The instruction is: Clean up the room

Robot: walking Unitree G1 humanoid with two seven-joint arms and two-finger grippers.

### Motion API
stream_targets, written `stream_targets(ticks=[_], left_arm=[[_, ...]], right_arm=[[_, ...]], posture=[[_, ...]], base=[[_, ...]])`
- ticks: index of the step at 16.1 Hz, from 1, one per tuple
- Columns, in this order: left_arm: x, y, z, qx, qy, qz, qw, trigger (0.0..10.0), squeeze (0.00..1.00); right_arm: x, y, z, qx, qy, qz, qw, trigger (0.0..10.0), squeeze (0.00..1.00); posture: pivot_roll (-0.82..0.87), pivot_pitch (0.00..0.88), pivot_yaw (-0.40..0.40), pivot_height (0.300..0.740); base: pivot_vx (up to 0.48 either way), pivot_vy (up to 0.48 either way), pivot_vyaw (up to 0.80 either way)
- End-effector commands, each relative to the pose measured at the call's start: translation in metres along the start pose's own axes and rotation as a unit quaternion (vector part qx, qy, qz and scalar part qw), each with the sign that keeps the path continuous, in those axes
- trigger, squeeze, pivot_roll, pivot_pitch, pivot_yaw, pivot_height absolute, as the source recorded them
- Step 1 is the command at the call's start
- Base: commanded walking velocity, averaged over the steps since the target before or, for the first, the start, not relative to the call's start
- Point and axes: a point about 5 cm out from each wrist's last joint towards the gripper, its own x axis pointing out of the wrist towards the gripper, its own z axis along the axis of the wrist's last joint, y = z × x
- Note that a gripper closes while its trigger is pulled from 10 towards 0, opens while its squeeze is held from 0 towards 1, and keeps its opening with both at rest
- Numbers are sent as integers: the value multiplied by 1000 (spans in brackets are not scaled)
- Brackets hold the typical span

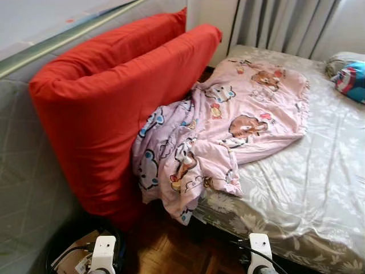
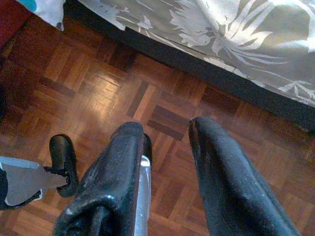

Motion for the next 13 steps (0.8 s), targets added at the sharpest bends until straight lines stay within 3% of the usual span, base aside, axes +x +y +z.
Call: stream_targets(ticks=[1,4,13], left_arm=[[-1,1,-6,-3,8,1,1000,10000,0],[-2,1,-7,-3,8,0,1000,10000,0],[-2,2,-6,-2,7,1,1000,10000,0]], right_arm=[[-1,-2,-4,4,3,-2,1000,10000,0],[-1,-1,-4,7,6,3,1000,10000,0],[-1,-1,-3,7,1,3,1000,10000,0]], posture=[[-32,48,-10,720],[-33,42,-10,720],[-30,51,-10,720]], base=[[0,0,0],[0,0,-525],[0,0,0]])
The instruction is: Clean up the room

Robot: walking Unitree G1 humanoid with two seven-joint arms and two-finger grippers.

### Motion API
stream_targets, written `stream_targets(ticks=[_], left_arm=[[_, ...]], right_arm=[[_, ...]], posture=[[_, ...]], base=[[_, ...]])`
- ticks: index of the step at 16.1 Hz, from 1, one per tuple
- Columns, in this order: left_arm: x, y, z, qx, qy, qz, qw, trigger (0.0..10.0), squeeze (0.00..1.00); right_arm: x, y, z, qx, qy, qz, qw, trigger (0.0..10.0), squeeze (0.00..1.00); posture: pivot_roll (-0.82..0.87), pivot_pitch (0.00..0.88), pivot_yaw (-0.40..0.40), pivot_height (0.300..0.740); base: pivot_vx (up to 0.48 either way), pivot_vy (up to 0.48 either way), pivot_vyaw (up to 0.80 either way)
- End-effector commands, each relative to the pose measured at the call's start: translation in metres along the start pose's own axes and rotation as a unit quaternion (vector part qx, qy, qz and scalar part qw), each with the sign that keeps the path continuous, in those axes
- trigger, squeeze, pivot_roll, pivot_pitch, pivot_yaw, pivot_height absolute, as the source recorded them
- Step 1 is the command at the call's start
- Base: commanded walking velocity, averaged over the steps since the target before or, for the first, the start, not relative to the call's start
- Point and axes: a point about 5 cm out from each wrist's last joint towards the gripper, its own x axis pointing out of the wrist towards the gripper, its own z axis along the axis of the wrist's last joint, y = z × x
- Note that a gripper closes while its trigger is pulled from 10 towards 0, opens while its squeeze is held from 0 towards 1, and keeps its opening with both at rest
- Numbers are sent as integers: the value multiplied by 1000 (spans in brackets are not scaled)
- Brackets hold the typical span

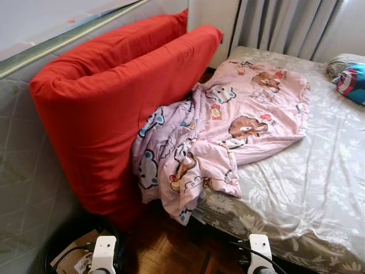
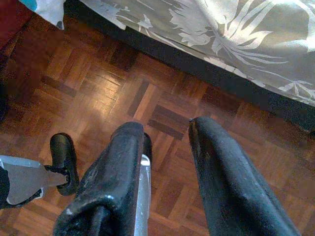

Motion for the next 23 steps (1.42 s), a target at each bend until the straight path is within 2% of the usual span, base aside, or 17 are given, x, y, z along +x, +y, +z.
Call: stream_targets(ticks=[1,10,23], left_arm=[[-2,3,-6,-2,8,3,1000,10000,0],[-1,2,-6,-2,8,2,1000,10000,0],[-1,2,-5,-2,7,2,1000,10000,0]], right_arm=[[0,-1,-1,4,-1,-2,1000,10000,0],[0,-1,-1,4,0,-2,1000,10000,0],[0,-1,-1,6,1,-2,1000,10000,0]], posture=[[-30,52,-10,720],[-29,55,-10,720],[-27,56,-10,720]], base=[[0,0,0],[0,0,-231],[251,0,-39]])
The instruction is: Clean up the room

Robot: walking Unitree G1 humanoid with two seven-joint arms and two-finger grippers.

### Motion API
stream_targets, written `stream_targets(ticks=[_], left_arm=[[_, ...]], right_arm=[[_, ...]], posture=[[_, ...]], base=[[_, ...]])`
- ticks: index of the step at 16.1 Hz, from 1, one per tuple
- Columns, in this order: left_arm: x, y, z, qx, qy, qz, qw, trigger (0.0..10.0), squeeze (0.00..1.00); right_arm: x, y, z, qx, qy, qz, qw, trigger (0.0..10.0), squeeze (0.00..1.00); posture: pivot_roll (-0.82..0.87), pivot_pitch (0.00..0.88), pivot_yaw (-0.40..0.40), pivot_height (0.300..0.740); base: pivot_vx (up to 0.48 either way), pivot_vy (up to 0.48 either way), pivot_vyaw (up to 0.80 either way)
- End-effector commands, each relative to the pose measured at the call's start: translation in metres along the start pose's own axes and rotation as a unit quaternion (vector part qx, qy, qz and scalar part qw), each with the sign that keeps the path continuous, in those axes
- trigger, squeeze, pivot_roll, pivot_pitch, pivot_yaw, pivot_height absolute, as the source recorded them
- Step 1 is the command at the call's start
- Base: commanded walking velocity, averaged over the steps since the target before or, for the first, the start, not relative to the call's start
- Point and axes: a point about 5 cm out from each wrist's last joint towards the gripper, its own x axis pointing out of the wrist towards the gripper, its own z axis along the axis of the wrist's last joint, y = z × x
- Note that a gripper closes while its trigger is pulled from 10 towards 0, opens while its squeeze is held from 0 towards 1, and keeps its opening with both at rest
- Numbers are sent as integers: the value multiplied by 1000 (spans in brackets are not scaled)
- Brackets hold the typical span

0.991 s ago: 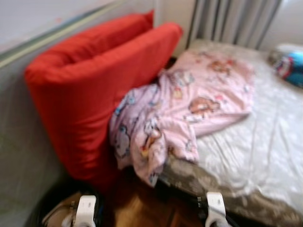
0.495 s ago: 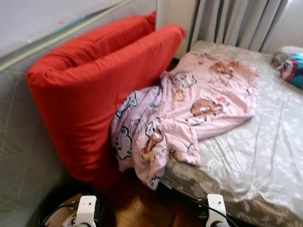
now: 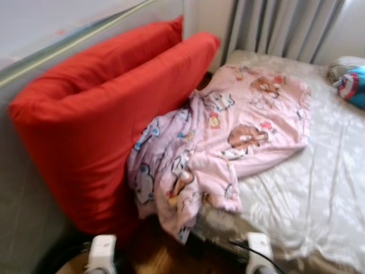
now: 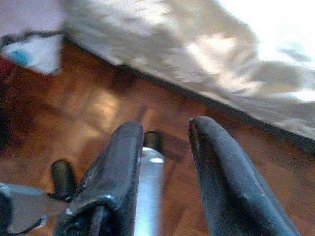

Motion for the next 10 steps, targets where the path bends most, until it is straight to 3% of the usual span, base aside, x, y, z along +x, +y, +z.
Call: stream_targets(ticks=[1,7,10], left_arm=[[-3,11,-7,0,10,13,1000,10000,0],[-3,11,-7,-1,7,14,1000,10000,0],[-3,11,-7,-5,4,15,1000,10000,0]], right_arm=[[1,6,2,1,-4,7,1000,10000,0],[0,7,8,-18,-33,14,999,10000,0],[0,8,14,12,-72,21,997,10000,0]], posture=[[-27,57,-10,720],[-24,56,-10,720],[-30,55,-8,720]], base=[[255,0,-544],[41,0,0],[0,0,0]])
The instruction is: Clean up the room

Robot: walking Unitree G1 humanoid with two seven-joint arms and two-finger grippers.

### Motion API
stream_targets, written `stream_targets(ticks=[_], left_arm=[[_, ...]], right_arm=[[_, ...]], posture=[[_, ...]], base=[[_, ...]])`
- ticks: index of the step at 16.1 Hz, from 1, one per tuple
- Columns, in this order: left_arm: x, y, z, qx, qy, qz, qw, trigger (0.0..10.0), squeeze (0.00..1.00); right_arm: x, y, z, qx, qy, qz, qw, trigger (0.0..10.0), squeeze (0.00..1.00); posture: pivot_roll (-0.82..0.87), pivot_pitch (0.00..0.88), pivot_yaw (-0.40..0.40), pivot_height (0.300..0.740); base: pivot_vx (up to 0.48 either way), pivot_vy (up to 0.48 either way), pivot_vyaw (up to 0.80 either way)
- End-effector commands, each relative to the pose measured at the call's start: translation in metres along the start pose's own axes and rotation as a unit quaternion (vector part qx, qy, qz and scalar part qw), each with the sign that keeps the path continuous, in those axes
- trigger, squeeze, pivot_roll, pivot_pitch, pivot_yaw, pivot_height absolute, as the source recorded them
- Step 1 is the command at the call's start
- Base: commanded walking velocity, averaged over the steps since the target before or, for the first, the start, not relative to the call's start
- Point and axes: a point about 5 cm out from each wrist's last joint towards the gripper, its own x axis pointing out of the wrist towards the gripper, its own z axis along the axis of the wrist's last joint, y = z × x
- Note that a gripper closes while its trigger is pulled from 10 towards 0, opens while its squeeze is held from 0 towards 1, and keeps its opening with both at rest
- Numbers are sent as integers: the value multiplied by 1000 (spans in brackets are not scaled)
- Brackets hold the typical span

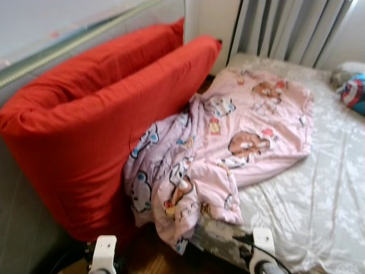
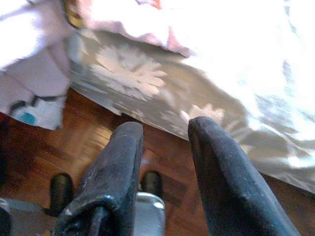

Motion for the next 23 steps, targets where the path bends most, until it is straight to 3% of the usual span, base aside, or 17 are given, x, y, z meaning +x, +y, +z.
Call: stream_targets(ticks=[1,2,3,4,9,13,16,21,22,23], left_arm=[[-1,3,-5,-6,5,3,1000,10000,0],[-1,3,-5,-6,5,3,1000,10000,0],[-2,3,-5,-5,4,3,1000,10000,0],[-2,3,-4,-12,-9,10,1000,10000,0],[-5,5,1,-35,-67,31,997,10000,0],[-10,5,8,-65,-147,41,986,10000,0],[-13,1,10,-39,-175,23,984,10000,0],[-15,-2,13,-44,-202,19,978,10000,0],[-15,5,38,127,-238,89,959,10000,0],[-26,2,84,187,-359,112,907,10000,0]], right_arm=[[-1,-1,0,17,-21,6,1000,10000,0],[3,7,24,15,-66,19,998,10000,0],[7,22,67,7,-142,39,989,10000,0],[6,29,89,3,-185,53,981,10000,0],[4,35,92,5,-212,65,975,10000,0],[1,34,84,15,-223,65,972,10000,0],[0,35,81,8,-221,70,973,10000,0],[0,32,87,6,-233,66,970,10000,0],[0,31,87,6,-233,64,970,10000,0],[0,31,87,7,-233,63,971,10000,0]], posture=[[-35,50,-8,720],[-36,40,-11,720],[-37,36,-12,720],[-38,32,-13,720],[-42,20,-12,720],[-52,5,-22,720],[-47,0,-34,720],[-50,46,-39,720],[-53,56,-39,720],[-46,65,-41,720]], base=[[0,0,0],[0,0,0],[0,0,0],[0,0,0],[0,0,0],[0,0,0],[0,0,0],[0,0,0],[0,0,0],[0,0,0]])
